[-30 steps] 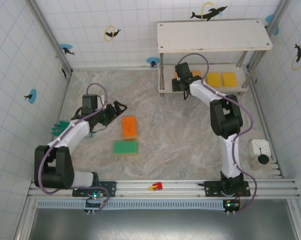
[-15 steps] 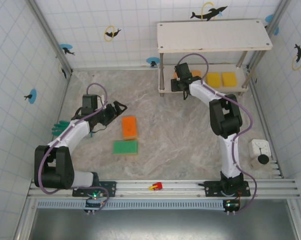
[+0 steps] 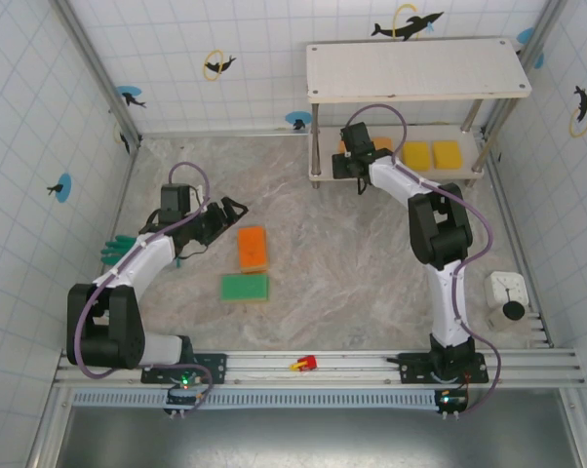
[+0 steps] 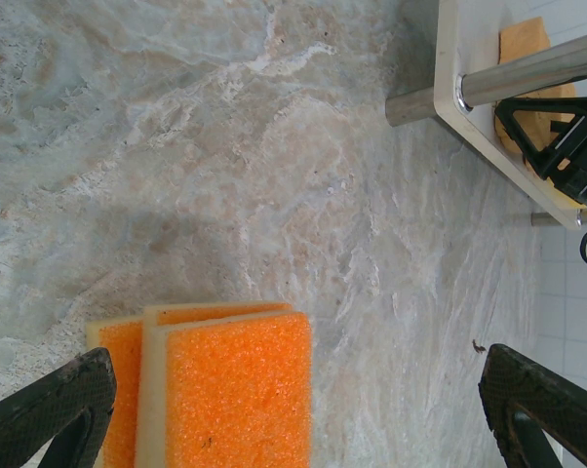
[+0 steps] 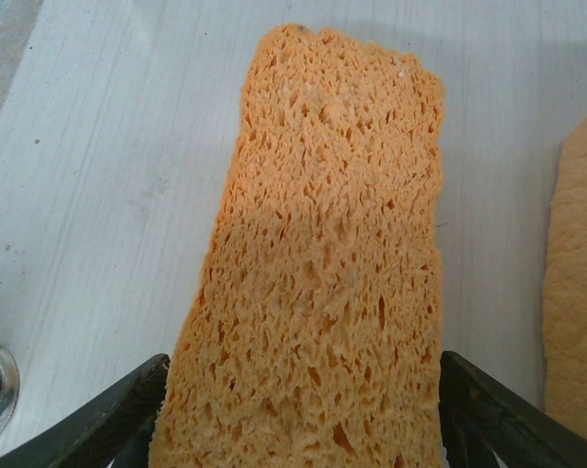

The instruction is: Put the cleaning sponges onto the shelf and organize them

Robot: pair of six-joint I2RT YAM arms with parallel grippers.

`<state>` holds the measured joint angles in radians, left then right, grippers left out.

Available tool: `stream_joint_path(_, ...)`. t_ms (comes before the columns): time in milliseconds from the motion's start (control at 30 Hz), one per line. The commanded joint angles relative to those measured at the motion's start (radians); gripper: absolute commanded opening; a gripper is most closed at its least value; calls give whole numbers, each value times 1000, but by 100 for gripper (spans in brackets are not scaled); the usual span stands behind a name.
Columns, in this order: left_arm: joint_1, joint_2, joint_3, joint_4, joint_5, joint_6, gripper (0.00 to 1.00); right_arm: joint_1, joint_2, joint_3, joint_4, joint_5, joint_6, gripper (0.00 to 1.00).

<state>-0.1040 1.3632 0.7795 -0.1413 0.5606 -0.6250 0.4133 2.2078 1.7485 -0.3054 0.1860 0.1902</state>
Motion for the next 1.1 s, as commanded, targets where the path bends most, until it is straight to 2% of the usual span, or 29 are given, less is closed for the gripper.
stream_joint_path(0,-2,-1,-9,11,-7,29,97,4,-48,-28,42,-2,4,72)
stream_joint_path(667,-2,-10,-7,17,1,27,97,13,-177,-180,67,12,-17,81)
stream_joint_path(900,-2,-18,44,-121,-102,39,97,41,-248,-251,54,26,-44,83)
stream_joint_path(1067,-2,-29,44,-130,-107,39,97,61,-300,-301,45,53,-56,85)
